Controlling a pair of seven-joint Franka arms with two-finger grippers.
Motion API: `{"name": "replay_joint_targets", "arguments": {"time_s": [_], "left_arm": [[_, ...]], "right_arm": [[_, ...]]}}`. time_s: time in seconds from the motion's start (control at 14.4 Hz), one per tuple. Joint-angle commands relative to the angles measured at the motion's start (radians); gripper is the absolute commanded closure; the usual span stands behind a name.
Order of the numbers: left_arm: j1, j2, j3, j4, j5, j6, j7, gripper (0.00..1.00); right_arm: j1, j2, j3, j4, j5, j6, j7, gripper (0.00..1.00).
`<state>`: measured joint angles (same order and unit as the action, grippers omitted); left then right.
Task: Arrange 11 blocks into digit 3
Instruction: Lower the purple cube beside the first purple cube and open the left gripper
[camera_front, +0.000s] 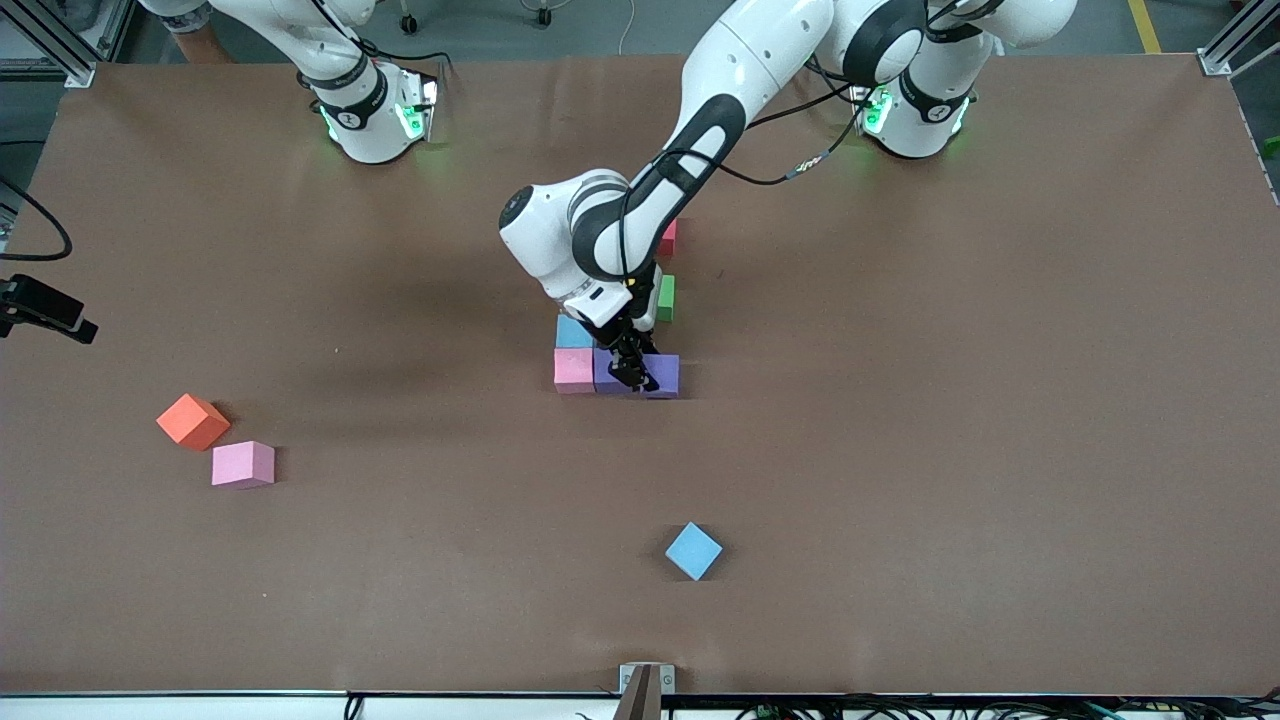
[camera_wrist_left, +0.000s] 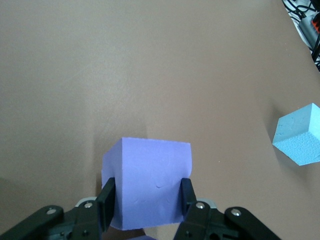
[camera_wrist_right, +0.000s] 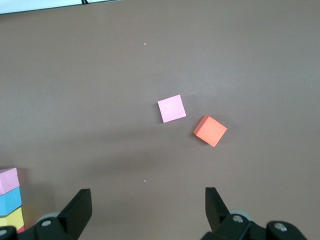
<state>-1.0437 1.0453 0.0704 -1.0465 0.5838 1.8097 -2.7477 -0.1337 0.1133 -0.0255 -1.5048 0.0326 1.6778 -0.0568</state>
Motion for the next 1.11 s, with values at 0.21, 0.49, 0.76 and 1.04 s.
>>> {"name": "replay_joint_targets", "arguments": {"time_s": [0.21, 0.49, 0.76, 1.04], "left_arm": [[-0.009, -0.002, 0.003, -0.017, 0.025, 0.034, -0.141, 0.99], [-0.009, 0.004, 0.003, -0.017, 0.024, 0.048, -0.159, 0.99], [-0.009, 0.007, 0.003, -0.015, 0.022, 0.056, -0.179, 0.99], [-0.009, 0.007, 0.003, -0.015, 0.021, 0.063, -0.187, 0.99]], "right_arm": [[-0.018, -0.001, 0.013, 0.002, 0.003, -0.003, -0.008, 0.0], [-0.018, -0.001, 0.013, 0.002, 0.003, -0.004, -0.009, 0.0], [-0.018, -0.001, 0.013, 0.002, 0.003, -0.004, -0.008, 0.0], [-0.02, 0.0, 0.013, 0.0, 0.003, -0.004, -0.008, 0.0]]}}
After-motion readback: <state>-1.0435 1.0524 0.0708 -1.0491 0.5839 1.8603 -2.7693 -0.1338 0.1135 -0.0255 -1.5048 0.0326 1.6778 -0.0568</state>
